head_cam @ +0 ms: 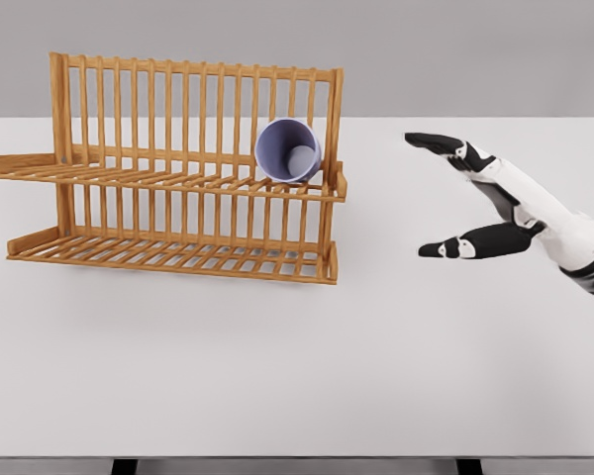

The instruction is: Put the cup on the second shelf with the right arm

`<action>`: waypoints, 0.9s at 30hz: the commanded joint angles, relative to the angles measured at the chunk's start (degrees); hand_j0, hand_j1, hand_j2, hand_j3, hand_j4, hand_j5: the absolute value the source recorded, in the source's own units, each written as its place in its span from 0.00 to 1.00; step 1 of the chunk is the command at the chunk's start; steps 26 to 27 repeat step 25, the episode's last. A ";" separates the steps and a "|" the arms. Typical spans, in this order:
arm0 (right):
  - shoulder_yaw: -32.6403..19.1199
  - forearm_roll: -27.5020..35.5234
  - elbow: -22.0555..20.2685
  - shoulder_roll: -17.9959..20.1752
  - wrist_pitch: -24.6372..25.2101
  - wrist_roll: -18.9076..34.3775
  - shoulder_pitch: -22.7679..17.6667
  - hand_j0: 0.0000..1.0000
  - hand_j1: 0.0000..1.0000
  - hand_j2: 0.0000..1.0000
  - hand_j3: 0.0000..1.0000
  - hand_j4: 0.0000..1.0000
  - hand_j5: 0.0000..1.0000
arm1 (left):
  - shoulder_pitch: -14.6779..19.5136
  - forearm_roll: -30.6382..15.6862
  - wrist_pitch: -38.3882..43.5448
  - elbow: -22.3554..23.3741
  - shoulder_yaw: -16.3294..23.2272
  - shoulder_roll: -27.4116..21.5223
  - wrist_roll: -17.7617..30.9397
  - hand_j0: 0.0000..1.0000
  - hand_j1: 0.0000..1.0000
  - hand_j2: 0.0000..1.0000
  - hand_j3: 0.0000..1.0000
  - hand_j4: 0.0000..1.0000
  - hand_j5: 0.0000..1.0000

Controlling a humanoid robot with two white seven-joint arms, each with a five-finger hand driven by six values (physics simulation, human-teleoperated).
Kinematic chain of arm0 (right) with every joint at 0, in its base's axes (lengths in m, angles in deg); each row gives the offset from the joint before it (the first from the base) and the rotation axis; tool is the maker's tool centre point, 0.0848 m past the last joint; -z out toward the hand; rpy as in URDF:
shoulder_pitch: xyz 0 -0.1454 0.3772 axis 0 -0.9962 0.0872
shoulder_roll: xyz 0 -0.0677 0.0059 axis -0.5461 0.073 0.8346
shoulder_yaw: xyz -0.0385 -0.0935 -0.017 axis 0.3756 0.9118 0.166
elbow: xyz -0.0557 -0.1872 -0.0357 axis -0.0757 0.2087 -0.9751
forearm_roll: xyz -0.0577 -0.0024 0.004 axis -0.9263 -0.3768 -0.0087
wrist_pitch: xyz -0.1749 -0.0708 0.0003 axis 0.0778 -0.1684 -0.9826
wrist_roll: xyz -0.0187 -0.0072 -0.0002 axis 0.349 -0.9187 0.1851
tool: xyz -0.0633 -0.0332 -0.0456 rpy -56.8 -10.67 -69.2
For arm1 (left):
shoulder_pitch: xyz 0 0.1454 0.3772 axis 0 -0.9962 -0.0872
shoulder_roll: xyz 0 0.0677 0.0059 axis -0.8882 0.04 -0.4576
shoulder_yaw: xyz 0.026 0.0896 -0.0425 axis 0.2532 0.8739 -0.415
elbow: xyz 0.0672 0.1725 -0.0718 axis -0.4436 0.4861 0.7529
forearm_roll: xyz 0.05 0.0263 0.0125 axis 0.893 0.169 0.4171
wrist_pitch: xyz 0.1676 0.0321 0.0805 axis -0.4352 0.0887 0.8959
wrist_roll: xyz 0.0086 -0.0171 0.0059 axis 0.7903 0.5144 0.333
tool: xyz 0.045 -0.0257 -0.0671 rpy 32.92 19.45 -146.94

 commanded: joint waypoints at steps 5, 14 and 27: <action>-5.19 0.70 -0.07 1.68 0.29 -0.03 -0.53 1.00 1.00 1.00 1.00 1.00 1.00 | 0.00 0.02 0.03 0.03 0.01 0.00 0.02 1.00 1.00 1.00 1.00 1.00 1.00; -5.89 0.70 0.19 1.51 0.29 -0.03 -0.97 1.00 1.00 1.00 1.00 1.00 1.00 | 0.00 0.02 0.03 0.03 0.01 0.00 0.02 1.00 1.00 1.00 1.00 1.00 1.00; -5.89 0.70 1.60 1.42 0.29 -0.03 -1.85 1.00 1.00 1.00 1.00 1.00 1.00 | 0.00 0.02 0.03 0.03 0.01 0.00 0.02 1.00 1.00 1.00 1.00 1.00 1.00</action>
